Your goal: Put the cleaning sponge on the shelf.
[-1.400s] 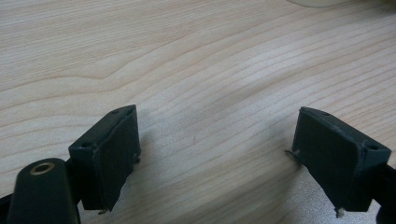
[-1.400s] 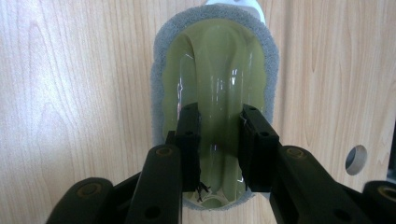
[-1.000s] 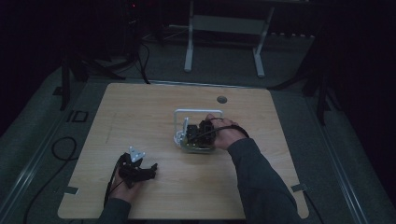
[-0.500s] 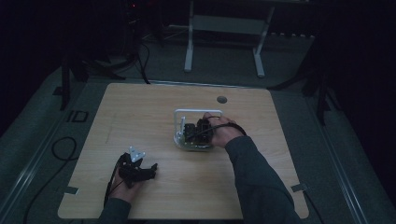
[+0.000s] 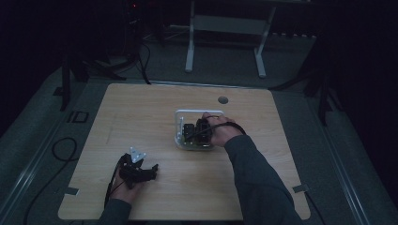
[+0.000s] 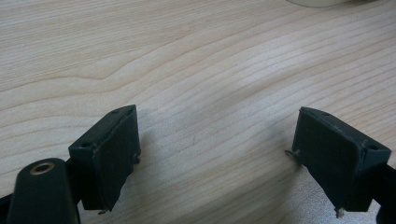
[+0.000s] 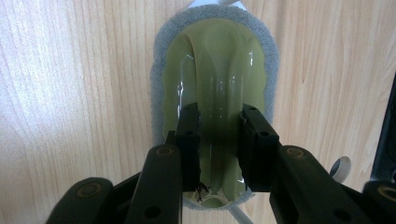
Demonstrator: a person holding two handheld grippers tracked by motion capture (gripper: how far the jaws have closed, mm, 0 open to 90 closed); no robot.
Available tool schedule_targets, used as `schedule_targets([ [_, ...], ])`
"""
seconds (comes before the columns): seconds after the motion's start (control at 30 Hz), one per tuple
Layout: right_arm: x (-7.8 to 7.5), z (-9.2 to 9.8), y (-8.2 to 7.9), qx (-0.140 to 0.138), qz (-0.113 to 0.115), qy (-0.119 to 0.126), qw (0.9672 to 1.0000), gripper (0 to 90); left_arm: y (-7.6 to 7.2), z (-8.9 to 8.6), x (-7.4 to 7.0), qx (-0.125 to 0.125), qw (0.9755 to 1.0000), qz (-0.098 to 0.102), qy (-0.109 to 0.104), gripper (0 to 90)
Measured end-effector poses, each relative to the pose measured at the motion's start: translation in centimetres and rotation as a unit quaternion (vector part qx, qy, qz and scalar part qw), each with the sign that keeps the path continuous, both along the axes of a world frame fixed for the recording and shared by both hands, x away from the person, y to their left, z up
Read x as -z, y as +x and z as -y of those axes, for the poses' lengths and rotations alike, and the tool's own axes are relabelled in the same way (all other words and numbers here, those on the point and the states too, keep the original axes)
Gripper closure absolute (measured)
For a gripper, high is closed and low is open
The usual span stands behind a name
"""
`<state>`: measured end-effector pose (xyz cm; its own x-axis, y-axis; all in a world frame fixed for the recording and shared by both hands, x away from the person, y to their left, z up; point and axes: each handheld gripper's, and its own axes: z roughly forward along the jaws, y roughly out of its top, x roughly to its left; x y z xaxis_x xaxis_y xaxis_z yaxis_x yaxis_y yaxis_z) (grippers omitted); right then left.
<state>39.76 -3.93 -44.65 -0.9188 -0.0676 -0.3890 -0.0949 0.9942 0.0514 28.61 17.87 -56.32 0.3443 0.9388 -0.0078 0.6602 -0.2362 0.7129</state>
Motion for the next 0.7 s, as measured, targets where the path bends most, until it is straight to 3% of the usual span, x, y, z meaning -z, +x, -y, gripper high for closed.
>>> schedule_targets([
  [0.7,1.6,-0.8,0.6,0.005,0.012,-0.011,0.9999,71.5,0.0,0.0,0.0,0.000,1.0000,0.000,0.000,15.2],
])
